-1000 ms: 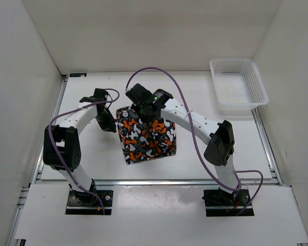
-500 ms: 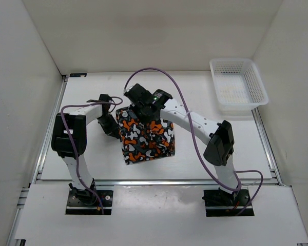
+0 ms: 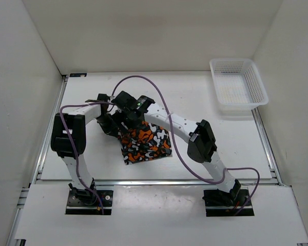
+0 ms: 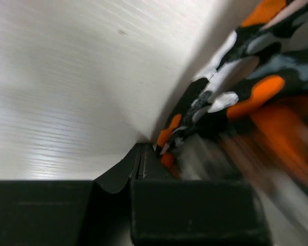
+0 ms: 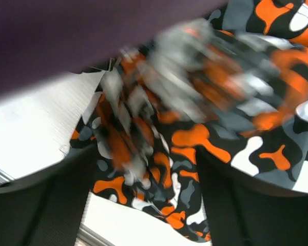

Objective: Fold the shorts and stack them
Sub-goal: Fold the shorts

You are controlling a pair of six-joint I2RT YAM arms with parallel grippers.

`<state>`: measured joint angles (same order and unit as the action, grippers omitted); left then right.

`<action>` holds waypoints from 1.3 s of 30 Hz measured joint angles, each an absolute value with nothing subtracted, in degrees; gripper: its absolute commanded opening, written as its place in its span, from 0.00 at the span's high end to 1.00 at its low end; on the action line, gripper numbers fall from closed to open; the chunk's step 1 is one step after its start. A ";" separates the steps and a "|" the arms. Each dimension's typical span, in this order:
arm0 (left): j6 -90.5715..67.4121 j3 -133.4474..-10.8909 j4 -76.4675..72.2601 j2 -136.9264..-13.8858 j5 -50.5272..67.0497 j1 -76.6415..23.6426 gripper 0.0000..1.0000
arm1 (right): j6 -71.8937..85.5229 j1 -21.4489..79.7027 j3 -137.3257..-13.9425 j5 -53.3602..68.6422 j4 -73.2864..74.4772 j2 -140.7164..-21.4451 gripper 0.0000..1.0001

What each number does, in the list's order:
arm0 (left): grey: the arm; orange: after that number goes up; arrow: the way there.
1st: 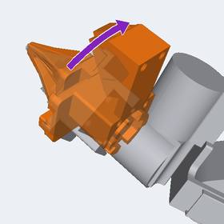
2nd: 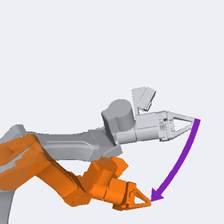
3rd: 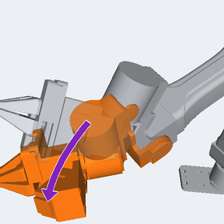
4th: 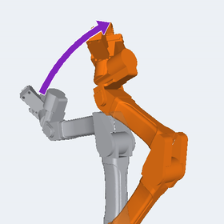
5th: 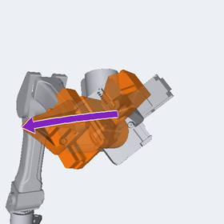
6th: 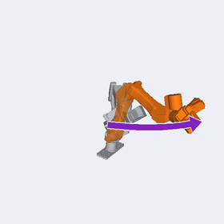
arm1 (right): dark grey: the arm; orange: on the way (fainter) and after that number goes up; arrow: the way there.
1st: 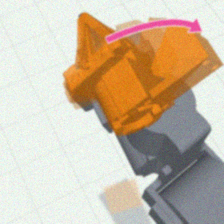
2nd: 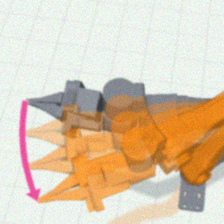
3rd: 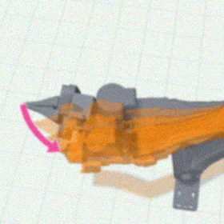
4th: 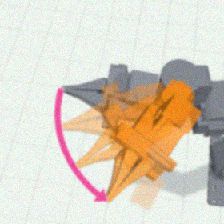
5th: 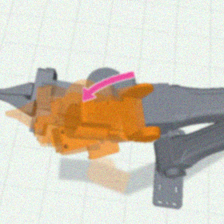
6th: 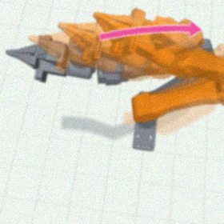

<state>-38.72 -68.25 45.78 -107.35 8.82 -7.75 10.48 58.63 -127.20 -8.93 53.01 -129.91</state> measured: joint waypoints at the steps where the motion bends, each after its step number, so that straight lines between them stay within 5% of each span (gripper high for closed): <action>1: -38.57 -68.27 45.74 -107.26 8.82 -7.40 0.89 | 10.85 58.63 -127.22 -8.99 52.93 -129.88 0.13; 4: -37.93 -68.34 46.26 -106.59 8.84 -5.82 0.85 | 11.88 58.63 -124.70 -9.89 51.16 -127.42 0.13; 6: -37.45 -68.97 47.29 -105.60 8.82 -4.80 0.84 | 12.62 58.48 -118.50 -10.81 49.50 -122.74 0.22; 11: -36.34 -73.91 50.48 -102.56 7.90 -3.57 0.88 | 15.92 55.90 -101.65 -11.64 45.65 -107.39 0.76; 13: -35.83 -76.18 51.33 -101.06 7.27 -4.62 0.88 | 17.63 53.23 -96.20 -11.42 44.01 -102.28 0.83; 20: -34.50 -83.33 52.69 -99.42 8.36 -14.22 0.89 | 19.99 44.64 -90.28 -5.56 40.75 -102.39 0.84; 34: -33.93 -91.22 53.25 -121.23 7.09 -14.48 0.89 | 19.35 40.47 -109.14 1.91 37.93 -132.57 0.90; 37: -33.30 -93.47 54.39 -121.23 5.10 -14.48 0.89 | 19.29 40.03 -109.95 2.35 38.63 -132.25 0.83; 39: -32.75 -95.55 56.05 -121.19 3.81 -14.50 0.86 | 19.38 39.99 -109.58 2.26 39.16 -130.45 0.64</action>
<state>-32.75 -95.55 56.05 -121.19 3.81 -14.50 19.38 39.99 -109.58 2.26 39.16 -130.45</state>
